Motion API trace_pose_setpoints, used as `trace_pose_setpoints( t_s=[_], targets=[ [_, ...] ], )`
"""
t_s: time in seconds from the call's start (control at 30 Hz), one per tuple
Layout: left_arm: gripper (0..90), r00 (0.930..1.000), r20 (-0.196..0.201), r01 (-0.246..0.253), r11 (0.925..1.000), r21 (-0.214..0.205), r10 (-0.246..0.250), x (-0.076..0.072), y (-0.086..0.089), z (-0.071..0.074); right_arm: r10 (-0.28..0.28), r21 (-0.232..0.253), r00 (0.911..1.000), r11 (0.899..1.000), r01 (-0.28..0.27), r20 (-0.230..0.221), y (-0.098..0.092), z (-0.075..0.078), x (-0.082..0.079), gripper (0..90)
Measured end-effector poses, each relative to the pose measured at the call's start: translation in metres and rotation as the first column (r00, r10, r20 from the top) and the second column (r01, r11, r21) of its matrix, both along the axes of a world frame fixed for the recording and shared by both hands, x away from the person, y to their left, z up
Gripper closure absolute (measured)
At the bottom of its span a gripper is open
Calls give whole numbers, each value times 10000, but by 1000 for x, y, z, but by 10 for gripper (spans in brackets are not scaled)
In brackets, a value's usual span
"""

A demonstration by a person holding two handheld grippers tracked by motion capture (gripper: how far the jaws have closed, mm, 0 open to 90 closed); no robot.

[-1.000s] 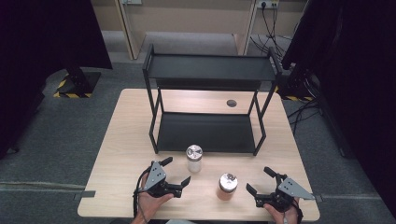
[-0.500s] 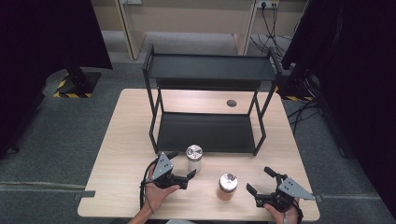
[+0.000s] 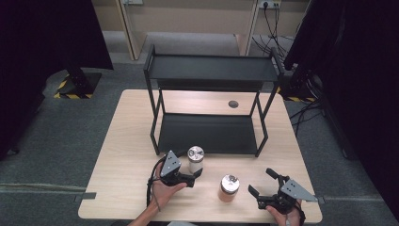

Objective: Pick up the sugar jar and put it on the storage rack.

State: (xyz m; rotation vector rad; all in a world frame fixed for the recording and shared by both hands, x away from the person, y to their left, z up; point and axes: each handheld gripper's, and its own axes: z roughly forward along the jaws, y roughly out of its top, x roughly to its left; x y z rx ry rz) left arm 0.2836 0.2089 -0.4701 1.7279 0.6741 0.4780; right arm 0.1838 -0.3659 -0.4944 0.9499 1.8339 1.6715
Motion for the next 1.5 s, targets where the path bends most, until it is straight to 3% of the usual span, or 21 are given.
trace_pose_setpoints(
  t_s=[0.5, 0.83, 1.23, 1.5],
  targets=[
    [140, 9999, -115, 66, 9996, 265, -63, 14, -9, 0, 27, 29, 10000, 10000, -27, -1, 0, 0, 0, 4],
    [302, 9998, -147, 146, 9992, 371, -141, 18, -11, 0, 48, 24, 10000, 10000, -48, -7, 0, 0, 0, 4],
    [308, 9999, 67, -108, 9990, 441, 105, 13, -14, -1, 75, 83, 10000, 9999, -75, -22, -1, -1, 1, 4],
    [309, 9999, -4, -165, 9999, -40, 165, 13, -5, 9, 88, 82, 10000, 9999, -87, -22, 0, -1, 1, 4]
  ],
)
